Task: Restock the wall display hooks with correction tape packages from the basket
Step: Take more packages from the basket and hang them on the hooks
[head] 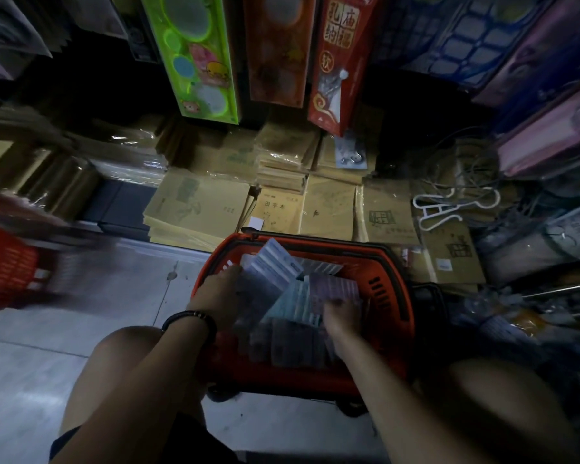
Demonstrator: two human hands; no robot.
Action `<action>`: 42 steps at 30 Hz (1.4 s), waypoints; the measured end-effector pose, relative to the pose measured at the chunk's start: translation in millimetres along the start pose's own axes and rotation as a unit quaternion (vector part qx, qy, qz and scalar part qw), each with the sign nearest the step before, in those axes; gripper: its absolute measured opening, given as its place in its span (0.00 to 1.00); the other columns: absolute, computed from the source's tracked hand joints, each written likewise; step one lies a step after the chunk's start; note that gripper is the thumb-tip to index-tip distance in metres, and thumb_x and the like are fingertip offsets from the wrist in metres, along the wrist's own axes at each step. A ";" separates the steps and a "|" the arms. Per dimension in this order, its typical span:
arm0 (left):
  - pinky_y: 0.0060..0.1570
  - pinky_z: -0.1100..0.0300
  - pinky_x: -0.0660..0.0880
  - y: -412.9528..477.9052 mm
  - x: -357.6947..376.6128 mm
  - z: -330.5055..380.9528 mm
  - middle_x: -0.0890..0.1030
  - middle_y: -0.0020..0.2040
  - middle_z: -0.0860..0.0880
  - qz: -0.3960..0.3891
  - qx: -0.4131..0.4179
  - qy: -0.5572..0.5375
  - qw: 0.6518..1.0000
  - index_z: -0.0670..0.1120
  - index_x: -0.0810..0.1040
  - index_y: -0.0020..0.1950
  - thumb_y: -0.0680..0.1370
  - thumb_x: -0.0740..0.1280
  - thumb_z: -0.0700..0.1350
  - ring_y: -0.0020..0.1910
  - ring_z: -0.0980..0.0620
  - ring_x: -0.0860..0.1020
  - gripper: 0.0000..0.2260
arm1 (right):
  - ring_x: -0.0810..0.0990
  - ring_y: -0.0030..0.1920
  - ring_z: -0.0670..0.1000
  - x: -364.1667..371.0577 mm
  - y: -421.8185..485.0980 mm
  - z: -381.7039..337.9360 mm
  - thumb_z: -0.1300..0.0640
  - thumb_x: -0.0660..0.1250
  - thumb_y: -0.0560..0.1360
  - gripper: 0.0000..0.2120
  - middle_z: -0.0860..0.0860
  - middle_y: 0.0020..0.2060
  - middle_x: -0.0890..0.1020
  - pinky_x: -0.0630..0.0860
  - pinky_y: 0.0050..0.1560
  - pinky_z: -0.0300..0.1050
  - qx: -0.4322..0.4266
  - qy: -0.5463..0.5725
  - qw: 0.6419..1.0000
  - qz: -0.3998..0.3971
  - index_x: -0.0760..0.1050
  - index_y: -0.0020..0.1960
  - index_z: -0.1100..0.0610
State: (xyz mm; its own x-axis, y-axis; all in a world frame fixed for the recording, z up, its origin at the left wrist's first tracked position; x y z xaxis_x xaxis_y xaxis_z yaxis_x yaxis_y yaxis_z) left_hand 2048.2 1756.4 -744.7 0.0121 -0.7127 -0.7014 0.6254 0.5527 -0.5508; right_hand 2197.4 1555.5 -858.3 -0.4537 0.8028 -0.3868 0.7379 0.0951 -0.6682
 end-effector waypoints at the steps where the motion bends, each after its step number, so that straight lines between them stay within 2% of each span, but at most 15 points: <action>1: 0.62 0.42 0.80 1.2 -0.3 -0.5 0.81 0.65 0.44 0.017 0.000 -0.005 1.000 0.49 0.73 0.69 0.80 0.71 0.46 0.64 0.40 0.80 0.18 | 0.84 0.40 0.59 3.9 6.1 10.0 0.46 0.73 0.74 0.19 0.58 0.48 0.84 0.86 0.41 0.55 0.048 0.029 0.998 0.010 0.78 0.59 0.58; 3: 0.61 0.41 0.80 3.6 -0.5 0.6 0.82 0.64 0.43 0.038 -0.002 -0.014 0.999 0.48 0.73 0.68 0.80 0.71 0.44 0.64 0.39 0.80 0.18 | 0.80 0.35 0.56 10.2 14.9 18.9 0.53 0.76 0.75 0.16 0.58 0.49 0.83 0.83 0.31 0.50 0.137 0.123 0.983 -0.007 0.77 0.59 0.55; 6: 0.62 0.40 0.80 8.1 2.2 -0.6 0.80 0.66 0.44 0.033 -0.008 -0.032 0.999 0.49 0.72 0.69 0.80 0.71 0.42 0.67 0.39 0.79 0.18 | 0.76 0.32 0.53 18.1 29.0 18.8 0.54 0.72 0.80 0.10 0.58 0.43 0.78 0.76 0.21 0.41 0.219 0.220 0.950 -0.029 0.76 0.58 0.56; 11: 0.63 0.41 0.81 14.5 5.4 0.1 0.79 0.67 0.44 0.027 -0.011 -0.051 0.998 0.48 0.72 0.69 0.80 0.71 0.41 0.68 0.40 0.78 0.19 | 0.74 0.34 0.48 26.8 43.7 12.8 0.54 0.76 0.78 0.12 0.51 0.42 0.78 0.70 0.18 0.35 0.276 0.273 0.920 -0.056 0.80 0.59 0.53; 14: 0.61 0.44 0.82 14.8 4.3 2.3 0.80 0.67 0.44 0.023 -0.018 -0.059 0.998 0.47 0.72 0.70 0.80 0.71 0.42 0.67 0.42 0.79 0.19 | 0.73 0.34 0.47 21.6 32.2 0.6 0.59 0.72 0.80 0.03 0.51 0.39 0.76 0.69 0.17 0.33 0.278 0.285 0.913 -0.085 0.78 0.49 0.57; 16: 0.57 0.48 0.83 14.4 3.1 4.5 0.80 0.66 0.44 0.032 -0.022 -0.062 0.997 0.46 0.73 0.70 0.81 0.70 0.42 0.65 0.42 0.80 0.17 | 0.71 0.33 0.48 16.8 20.1 -3.9 0.64 0.67 0.81 0.07 0.52 0.35 0.74 0.70 0.18 0.33 0.275 0.302 0.909 -0.084 0.75 0.44 0.58; 19: 0.50 0.54 0.81 8.7 0.2 10.3 0.80 0.61 0.47 0.046 -0.026 -0.098 0.994 0.47 0.73 0.71 0.82 0.68 0.42 0.60 0.45 0.80 0.17 | 0.74 0.34 0.50 6.4 -11.2 -11.5 0.70 0.66 0.79 0.09 0.53 0.31 0.76 0.75 0.21 0.37 0.264 0.335 0.901 -0.078 0.76 0.43 0.58; 22: 0.53 0.51 0.80 0.1 -3.6 16.8 0.76 0.56 0.52 0.050 -0.019 -0.152 0.987 0.51 0.72 0.70 0.82 0.68 0.41 0.58 0.48 0.77 0.17 | 0.77 0.39 0.53 -7.5 -49.4 -20.2 0.71 0.66 0.79 0.09 0.56 0.37 0.79 0.81 0.25 0.42 0.227 0.373 0.897 -0.072 0.76 0.48 0.58; 26: 0.54 0.55 0.76 -19.0 -9.1 28.5 0.78 0.54 0.56 0.038 0.032 -0.216 0.975 0.61 0.71 0.60 0.81 0.68 0.37 0.57 0.52 0.78 0.19 | 0.80 0.45 0.57 -26.2 -96.9 -31.9 0.69 0.64 0.82 0.08 0.60 0.46 0.81 0.83 0.28 0.44 0.159 0.404 0.898 -0.075 0.77 0.58 0.61; 29: 0.47 0.61 0.76 -42.6 -15.8 42.7 0.82 0.53 0.58 0.016 0.059 -0.293 0.954 0.61 0.76 0.55 0.81 0.69 0.37 0.54 0.57 0.80 0.17 | 0.82 0.47 0.57 -41.0 -123.8 -42.2 0.69 0.64 0.83 0.08 0.60 0.49 0.84 0.84 0.36 0.49 0.068 0.367 0.926 -0.059 0.80 0.55 0.60; 32: 0.37 0.68 0.79 -64.5 -20.0 57.2 0.87 0.43 0.55 0.004 0.062 -0.394 0.917 0.55 0.81 0.51 0.81 0.69 0.34 0.43 0.58 0.85 0.14 | 0.85 0.46 0.60 -52.4 -142.4 -53.6 0.67 0.66 0.82 0.06 0.63 0.50 0.86 0.84 0.36 0.50 -0.035 0.330 0.942 -0.043 0.81 0.53 0.62; 35: 0.39 0.52 0.85 -87.4 -24.5 73.8 0.89 0.51 0.46 -0.013 0.061 -0.496 0.866 0.50 0.84 0.56 0.81 0.71 0.37 0.47 0.48 0.89 0.09 | 0.86 0.48 0.61 -62.6 -159.9 -66.9 0.65 0.67 0.82 0.06 0.61 0.49 0.87 0.84 0.39 0.52 -0.104 0.300 0.946 -0.058 0.83 0.52 0.60; 38: 0.47 0.36 0.84 -102.9 -30.5 86.4 0.88 0.56 0.43 -0.012 0.080 -0.526 0.846 0.49 0.83 0.61 0.79 0.75 0.42 0.53 0.38 0.87 0.12 | 0.87 0.48 0.59 -76.1 -175.5 -81.3 0.61 0.69 0.82 0.04 0.58 0.46 0.87 0.86 0.43 0.55 -0.162 0.265 0.947 -0.079 0.83 0.50 0.58; 40: 0.51 0.35 0.83 -113.8 -38.6 98.7 0.87 0.59 0.40 -0.001 0.099 -0.534 0.839 0.46 0.81 0.64 0.75 0.76 0.44 0.56 0.36 0.86 0.18 | 0.87 0.47 0.59 -87.7 -188.4 -93.8 0.57 0.74 0.78 0.04 0.58 0.45 0.87 0.84 0.46 0.60 -0.209 0.251 0.941 -0.086 0.82 0.49 0.57; 42: 0.49 0.42 0.84 -121.9 -46.3 111.5 0.86 0.61 0.38 0.013 0.118 -0.540 0.833 0.43 0.80 0.66 0.74 0.75 0.44 0.56 0.38 0.86 0.20 | 0.85 0.43 0.57 -100.8 -200.6 -108.8 0.52 0.75 0.72 0.09 0.57 0.41 0.86 0.81 0.46 0.58 -0.273 0.228 0.933 -0.062 0.80 0.45 0.56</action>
State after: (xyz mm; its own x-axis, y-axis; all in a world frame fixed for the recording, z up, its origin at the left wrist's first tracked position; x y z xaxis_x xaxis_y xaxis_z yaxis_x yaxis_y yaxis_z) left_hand 2058.4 1673.9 -594.6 0.6436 -0.7453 0.1741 0.7482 0.5649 -0.3480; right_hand 2149.5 1519.6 -616.1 -0.3856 0.9204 0.0653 0.8945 0.3903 -0.2179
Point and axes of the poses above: each hand's wrist, its own y-axis towards the middle knuckle, its own x-axis out of the palm, z = x × y, the point moved 1 cm from there along y, towards the middle knuckle
